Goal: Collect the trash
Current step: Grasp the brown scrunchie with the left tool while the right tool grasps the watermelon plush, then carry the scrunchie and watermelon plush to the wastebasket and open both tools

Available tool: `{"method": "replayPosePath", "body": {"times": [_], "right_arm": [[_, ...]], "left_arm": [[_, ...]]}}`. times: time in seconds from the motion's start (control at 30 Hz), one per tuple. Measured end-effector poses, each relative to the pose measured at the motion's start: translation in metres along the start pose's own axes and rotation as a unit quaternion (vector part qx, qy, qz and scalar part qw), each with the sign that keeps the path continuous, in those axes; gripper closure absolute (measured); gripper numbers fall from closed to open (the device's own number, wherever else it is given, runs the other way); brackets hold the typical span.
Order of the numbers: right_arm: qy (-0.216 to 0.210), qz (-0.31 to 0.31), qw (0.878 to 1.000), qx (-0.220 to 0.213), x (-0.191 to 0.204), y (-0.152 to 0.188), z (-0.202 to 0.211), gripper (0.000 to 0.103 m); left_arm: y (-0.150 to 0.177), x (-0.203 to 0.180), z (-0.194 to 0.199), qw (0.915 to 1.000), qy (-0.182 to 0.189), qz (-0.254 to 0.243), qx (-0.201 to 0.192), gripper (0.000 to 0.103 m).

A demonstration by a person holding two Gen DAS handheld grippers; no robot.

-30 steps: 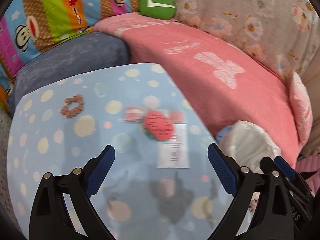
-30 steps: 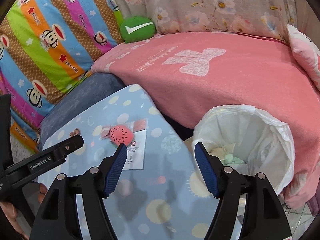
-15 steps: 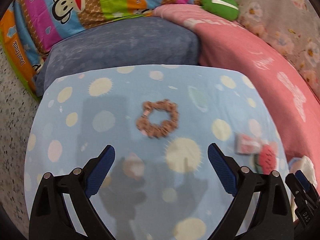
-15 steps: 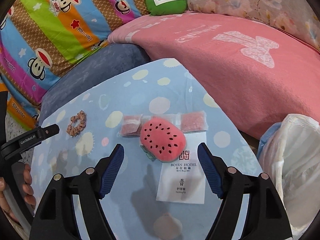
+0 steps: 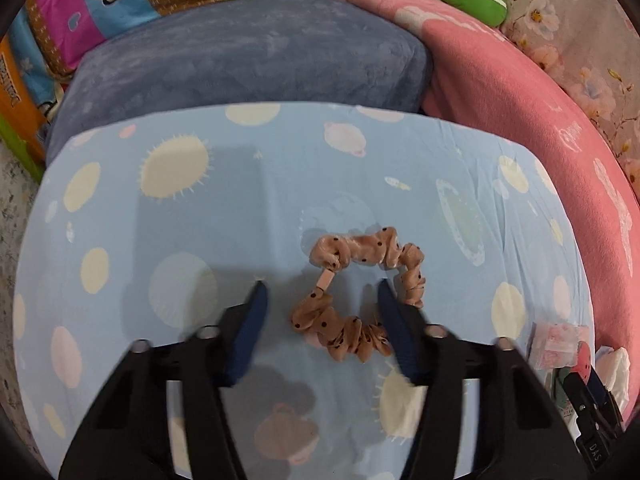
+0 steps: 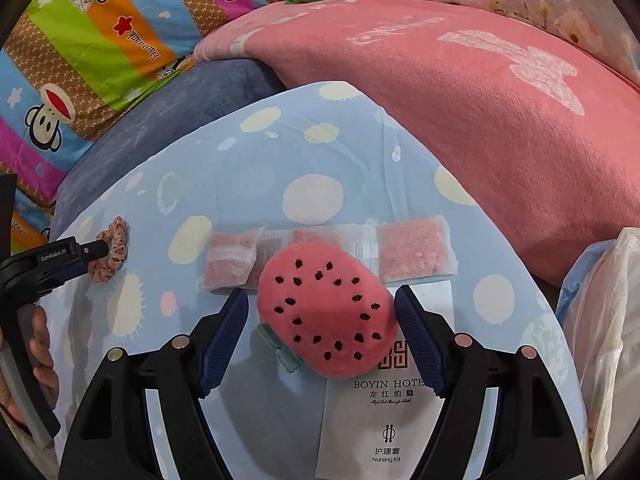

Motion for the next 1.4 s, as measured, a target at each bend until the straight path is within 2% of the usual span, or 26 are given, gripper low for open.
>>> {"method": "replayPosePath", "body": {"times": [0.03, 0.07, 0.2, 0.47, 0.77, 1.1, 1.4], "right_arm": [[0.002, -0.001, 1.0, 0.0, 0.0, 0.002, 0.0, 0.039], [0.002, -0.001, 1.0, 0.0, 0.0, 0.004, 0.0, 0.04], [-0.011, -0.006, 1.0, 0.001, 0.002, 0.01, 0.007, 0.047], [-0.045, -0.005, 0.999, -0.004, 0.013, 0.028, 0.045, 0.048], [-0.068, -0.005, 0.997, -0.04, 0.006, 0.04, 0.113, 0.048], [-0.068, -0.027, 0.993, -0.095, -0.04, 0.036, 0.186, 0.048], [-0.05, -0.065, 0.986, -0.144, -0.108, 0.024, 0.24, 0.048]], "left_arm": [[0.003, -0.002, -0.003, 1.0, 0.003, -0.002, 0.006, 0.076], [0.005, -0.003, -0.004, 1.0, 0.002, -0.004, 0.008, 0.081], [0.014, -0.008, 0.003, 1.0, 0.0, -0.008, 0.002, 0.092], [0.032, -0.034, 0.052, 0.9994, 0.001, -0.024, -0.026, 0.093], [0.06, -0.086, 0.121, 0.9966, 0.036, -0.044, -0.06, 0.093], [0.08, -0.182, 0.186, 0.9864, 0.082, -0.104, -0.098, 0.093], [0.095, -0.269, 0.22, 0.9729, 0.111, -0.165, -0.117, 0.093]]}}
Point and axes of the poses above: each gripper's, at about its wrist camera, not at the fingertips, and z roughly against the way its jaws point, x to its left, y to its underside, the point moved 5 cm from there along -z, roughly the way its jaws point, and after that the axes turned 13 degrees about -z, right-handed, at the moved point
